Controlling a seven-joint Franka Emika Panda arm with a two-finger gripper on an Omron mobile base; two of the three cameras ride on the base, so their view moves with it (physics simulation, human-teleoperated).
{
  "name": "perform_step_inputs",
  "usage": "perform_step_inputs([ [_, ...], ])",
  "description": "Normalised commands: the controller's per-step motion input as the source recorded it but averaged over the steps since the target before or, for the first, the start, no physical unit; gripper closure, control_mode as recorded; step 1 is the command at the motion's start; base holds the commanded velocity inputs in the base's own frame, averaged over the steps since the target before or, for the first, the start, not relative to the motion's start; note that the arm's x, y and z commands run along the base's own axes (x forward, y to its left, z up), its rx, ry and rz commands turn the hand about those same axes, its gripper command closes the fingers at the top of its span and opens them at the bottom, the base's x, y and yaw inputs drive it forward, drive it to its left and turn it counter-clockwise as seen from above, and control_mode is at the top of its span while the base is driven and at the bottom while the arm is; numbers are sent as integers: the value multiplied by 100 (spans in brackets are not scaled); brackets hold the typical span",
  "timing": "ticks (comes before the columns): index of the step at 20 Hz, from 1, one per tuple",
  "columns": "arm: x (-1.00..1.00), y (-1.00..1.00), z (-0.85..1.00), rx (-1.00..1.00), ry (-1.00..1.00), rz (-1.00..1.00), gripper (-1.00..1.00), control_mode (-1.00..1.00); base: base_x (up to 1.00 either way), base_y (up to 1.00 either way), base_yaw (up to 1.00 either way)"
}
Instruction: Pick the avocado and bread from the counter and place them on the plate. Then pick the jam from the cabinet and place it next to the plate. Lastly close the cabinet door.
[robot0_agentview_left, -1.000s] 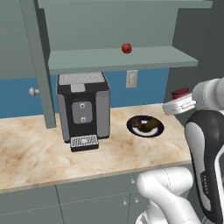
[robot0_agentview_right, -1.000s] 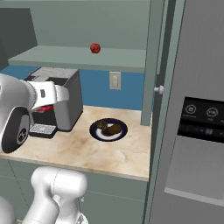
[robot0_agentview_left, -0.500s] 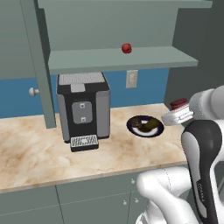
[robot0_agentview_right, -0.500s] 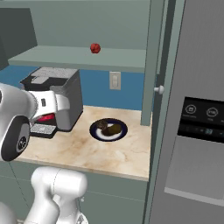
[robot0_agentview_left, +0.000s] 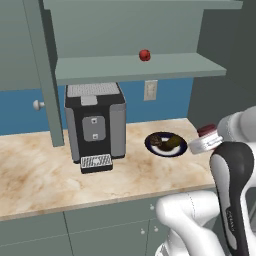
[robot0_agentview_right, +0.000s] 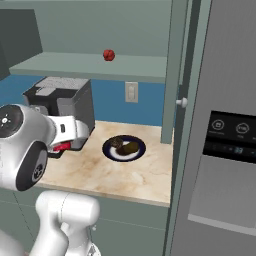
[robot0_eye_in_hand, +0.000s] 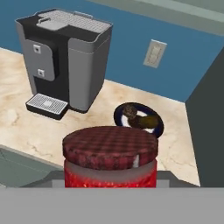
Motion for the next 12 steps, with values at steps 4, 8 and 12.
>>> perform_step_inputs([
  [4, 4, -14, -33, 0, 5, 0, 100, -100, 0, 0, 0],
  [8, 17, -3, -36, 0, 0, 0, 100, -100, 0, 0, 0],
  [12, 41, 0, -27, 0, 0, 2, 100, -100, 0, 0, 0],
])
